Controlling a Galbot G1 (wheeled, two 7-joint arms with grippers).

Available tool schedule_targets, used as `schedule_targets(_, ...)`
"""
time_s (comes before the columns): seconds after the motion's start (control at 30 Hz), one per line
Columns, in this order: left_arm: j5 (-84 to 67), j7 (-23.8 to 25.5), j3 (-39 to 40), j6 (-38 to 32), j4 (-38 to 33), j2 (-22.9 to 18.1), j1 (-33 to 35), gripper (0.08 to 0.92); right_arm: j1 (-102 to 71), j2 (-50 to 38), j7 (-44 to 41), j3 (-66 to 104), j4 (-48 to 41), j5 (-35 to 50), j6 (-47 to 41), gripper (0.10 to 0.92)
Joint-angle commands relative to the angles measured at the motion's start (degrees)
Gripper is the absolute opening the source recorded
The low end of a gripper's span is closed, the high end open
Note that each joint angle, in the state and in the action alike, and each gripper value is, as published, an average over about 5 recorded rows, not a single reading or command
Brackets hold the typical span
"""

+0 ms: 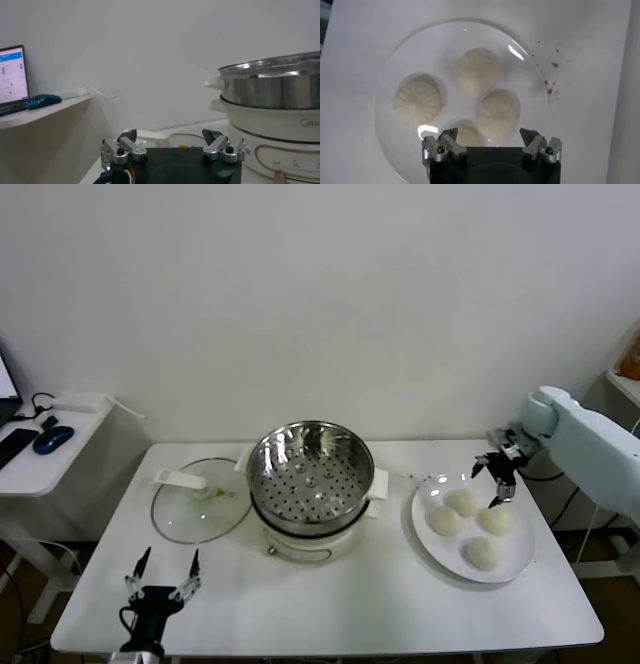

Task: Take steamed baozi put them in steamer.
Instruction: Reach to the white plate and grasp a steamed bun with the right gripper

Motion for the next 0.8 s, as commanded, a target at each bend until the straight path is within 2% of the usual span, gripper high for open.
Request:
schedule_targets(0.03, 0.0, 0.0, -0.1, 0.0, 0.0, -0.1, 0.0, 0.823, -4.5, 2.0, 2.4, 6.2, -2.9, -5.1, 0.4, 0.823)
schedule_targets(0.8, -0.3, -0.2, -0.4, -0.5, 1.1, -0.1, 0.1, 0.823, -6.7, 7.3, 5.4, 12.5, -9.8, -10.0, 1.7, 0.823)
